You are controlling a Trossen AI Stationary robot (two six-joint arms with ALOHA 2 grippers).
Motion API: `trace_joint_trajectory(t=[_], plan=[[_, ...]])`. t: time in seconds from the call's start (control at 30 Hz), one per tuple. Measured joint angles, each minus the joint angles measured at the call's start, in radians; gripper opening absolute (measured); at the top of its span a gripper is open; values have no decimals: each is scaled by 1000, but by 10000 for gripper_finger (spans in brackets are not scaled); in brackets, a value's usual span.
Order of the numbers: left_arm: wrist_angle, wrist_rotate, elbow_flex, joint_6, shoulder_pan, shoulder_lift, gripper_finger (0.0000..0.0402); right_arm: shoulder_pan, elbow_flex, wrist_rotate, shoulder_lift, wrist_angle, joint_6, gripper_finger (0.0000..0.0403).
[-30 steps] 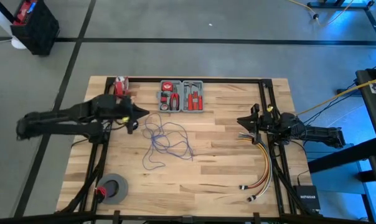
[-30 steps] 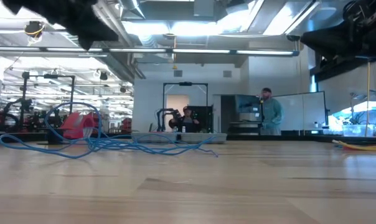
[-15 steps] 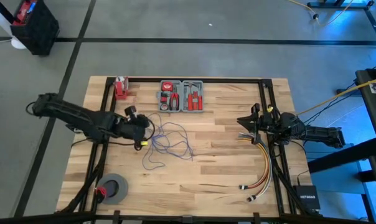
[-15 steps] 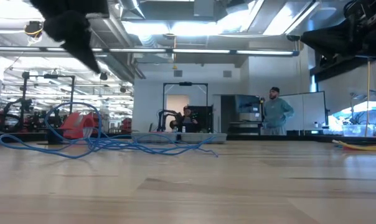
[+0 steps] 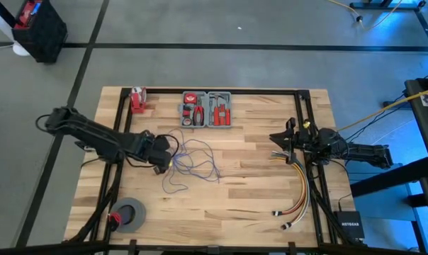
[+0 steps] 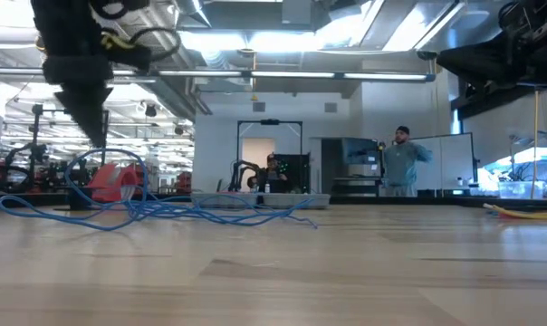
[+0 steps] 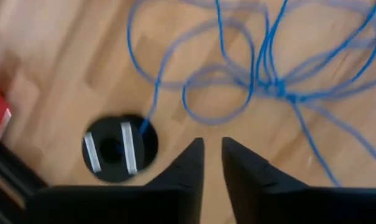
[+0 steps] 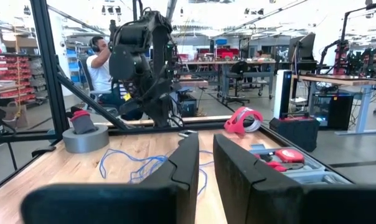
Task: Coil cords
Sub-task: Coil the blue wire into the black spool
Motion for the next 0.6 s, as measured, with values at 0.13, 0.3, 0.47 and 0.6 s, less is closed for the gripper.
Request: trace_joint_trajectory(t=[0.13,0.3,0.47,0.6], plan=[[-108,38,0,-61,0,25,109,0,0,0,0,-2,0,53],[-197,36,-1,-115,0,62,131,0,0,0,0,-8,0,53],[-144,32,0,-101,8,144,131,0,0,0,0,-13,0,53],[-170,-9,-1,-103,7,243,131,0,0,1,0,-28,0,53]])
